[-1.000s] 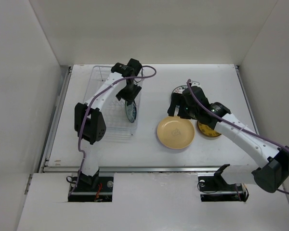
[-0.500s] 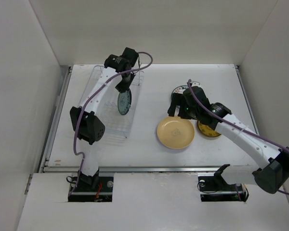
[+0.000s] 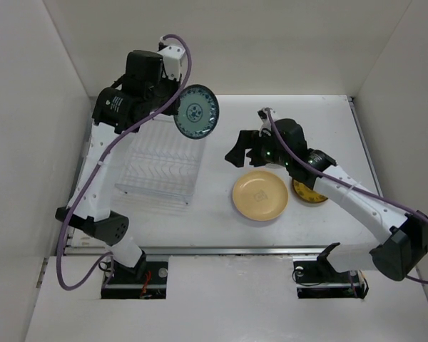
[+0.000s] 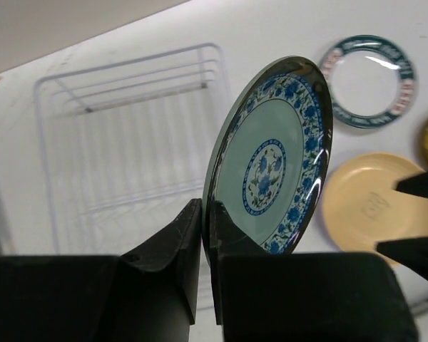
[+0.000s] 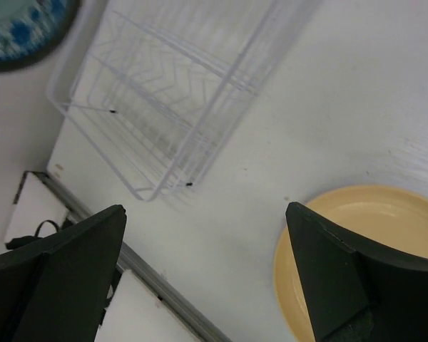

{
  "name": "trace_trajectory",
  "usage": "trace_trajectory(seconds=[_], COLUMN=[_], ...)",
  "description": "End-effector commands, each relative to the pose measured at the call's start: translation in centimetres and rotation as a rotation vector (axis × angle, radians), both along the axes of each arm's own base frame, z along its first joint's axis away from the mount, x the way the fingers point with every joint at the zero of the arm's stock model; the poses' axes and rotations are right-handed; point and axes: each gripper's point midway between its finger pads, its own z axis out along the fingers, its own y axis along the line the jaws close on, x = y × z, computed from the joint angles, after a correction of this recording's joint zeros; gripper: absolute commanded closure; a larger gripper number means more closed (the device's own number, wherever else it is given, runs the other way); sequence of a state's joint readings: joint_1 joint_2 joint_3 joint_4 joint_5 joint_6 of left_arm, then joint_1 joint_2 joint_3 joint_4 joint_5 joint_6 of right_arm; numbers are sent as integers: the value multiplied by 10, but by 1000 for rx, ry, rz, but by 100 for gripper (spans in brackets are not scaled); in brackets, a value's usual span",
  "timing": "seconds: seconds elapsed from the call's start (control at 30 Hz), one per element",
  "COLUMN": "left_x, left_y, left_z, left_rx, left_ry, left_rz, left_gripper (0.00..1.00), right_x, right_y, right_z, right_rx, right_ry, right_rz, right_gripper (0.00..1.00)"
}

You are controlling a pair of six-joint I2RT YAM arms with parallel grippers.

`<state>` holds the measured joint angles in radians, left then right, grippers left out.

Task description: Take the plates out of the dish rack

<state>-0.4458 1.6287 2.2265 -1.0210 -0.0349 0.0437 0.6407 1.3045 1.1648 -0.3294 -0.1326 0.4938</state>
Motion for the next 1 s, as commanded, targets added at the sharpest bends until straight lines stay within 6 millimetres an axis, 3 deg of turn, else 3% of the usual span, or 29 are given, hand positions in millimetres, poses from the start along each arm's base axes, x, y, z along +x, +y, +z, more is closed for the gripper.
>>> trace_trajectory(seconds=[0.0,0.17,0.2,0.27,0.37,0.47,0.6,0.63,0.7,0.73,0.77,0.8,0.87,0.9,0.97], left_x=[-2,-23,-26,-31,-34,-37,-39,-38,-37,-34,-31,-28,-21,-19,-9], left_y=[-36,-60,-63,-68,-72,-75,-77,-76,-71,-68,-62,-60,-48,-42,-30], left_z=[-33,-55,-58,-55,-52,-50,-49,-49,-50,-51,-55,-57,-59,-62,-59], left_rx=[-130,-257,-270,-292,-315,-329,-339,-329,-308,-291,-258,-246,-197,-174,-120], left_ry=[162,316,333,343,344,350,354,347,338,328,323,318,299,299,263], left_rz=[-153,-327,-346,-378,-410,-431,-446,-444,-415,-405,-378,-361,-291,-260,-197], left_gripper=[100,100,100,100,100,100,100,100,100,100,88,46,11,0,0], right_x=[18,28,28,29,33,34,38,36,38,40,38,40,38,46,40], right_y=[18,10,10,19,27,32,31,30,21,16,13,5,-11,-27,-54], right_z=[67,74,67,67,48,39,35,39,49,56,55,52,60,59,53], right_rx=[180,307,327,375,377,391,393,403,408,418,414,402,392,373,334], right_ry=[-200,-173,-146,-131,-65,-19,0,-2,-36,-49,-46,-38,-50,-54,-18], right_rz=[77,70,95,128,145,152,146,145,109,86,75,38,-25,-108,-215], right_gripper=[0,0,0,0,5,14,49,75,99,100,100,100,100,100,100])
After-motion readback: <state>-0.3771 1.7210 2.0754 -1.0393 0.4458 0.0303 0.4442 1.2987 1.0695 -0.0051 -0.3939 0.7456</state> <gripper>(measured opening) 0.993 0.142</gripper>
